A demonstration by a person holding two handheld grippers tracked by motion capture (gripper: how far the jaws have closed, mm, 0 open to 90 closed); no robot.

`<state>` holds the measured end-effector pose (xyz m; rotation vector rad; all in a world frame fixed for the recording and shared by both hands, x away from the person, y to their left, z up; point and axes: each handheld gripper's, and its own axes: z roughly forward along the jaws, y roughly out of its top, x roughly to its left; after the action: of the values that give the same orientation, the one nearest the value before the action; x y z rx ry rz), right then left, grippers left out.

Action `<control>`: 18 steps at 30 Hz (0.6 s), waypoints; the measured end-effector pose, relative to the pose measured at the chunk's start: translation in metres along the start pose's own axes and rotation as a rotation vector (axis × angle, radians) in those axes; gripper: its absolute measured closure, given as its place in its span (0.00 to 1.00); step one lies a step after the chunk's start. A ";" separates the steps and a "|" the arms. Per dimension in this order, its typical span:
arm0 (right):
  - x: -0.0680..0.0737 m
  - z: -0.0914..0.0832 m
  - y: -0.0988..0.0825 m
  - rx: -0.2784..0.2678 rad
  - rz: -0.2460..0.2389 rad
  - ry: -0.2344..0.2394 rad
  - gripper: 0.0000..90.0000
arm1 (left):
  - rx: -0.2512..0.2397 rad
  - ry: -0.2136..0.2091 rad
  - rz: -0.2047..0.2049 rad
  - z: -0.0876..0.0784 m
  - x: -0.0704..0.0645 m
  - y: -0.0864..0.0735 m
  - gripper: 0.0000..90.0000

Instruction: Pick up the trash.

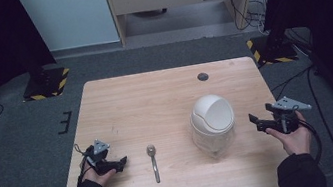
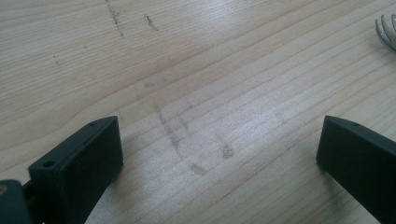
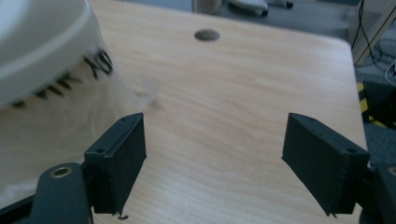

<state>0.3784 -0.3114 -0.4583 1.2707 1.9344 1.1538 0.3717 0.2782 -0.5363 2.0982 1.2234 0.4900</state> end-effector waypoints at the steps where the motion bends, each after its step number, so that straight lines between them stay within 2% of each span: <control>1: 0.000 -0.003 0.003 -0.019 0.002 0.002 0.23 | -0.001 0.000 -0.001 0.000 0.000 0.000 0.00; 4: 0.002 -0.008 0.009 -0.024 0.011 0.000 0.23 | 0.000 -0.001 0.001 0.000 0.000 0.000 0.00; 7: 0.007 -0.015 0.020 -0.070 0.008 0.019 0.23 | 0.000 -0.001 0.001 0.000 0.000 0.000 0.00; 8: 0.007 -0.015 0.020 -0.070 0.008 0.019 0.23 | 0.000 -0.001 0.001 0.000 0.000 0.000 0.00; 9: 0.011 -0.020 0.026 -0.099 0.002 0.030 0.23 | 0.000 -0.001 0.001 0.000 0.000 0.000 0.00; 11: 0.013 -0.022 0.029 -0.109 0.000 0.034 0.23 | 0.000 -0.001 0.001 0.000 0.000 0.000 0.00; 12: 0.018 -0.027 0.037 -0.134 -0.006 0.046 0.23 | 0.000 -0.001 0.002 0.000 0.000 0.000 0.00; 18: 0.031 -0.037 0.052 -0.178 -0.031 0.083 0.23 | 0.000 -0.001 0.001 0.000 0.000 0.000 0.00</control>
<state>0.3591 -0.2864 -0.3939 1.1114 1.8558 1.3489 0.3717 0.2783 -0.5363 2.0993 1.2217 0.4892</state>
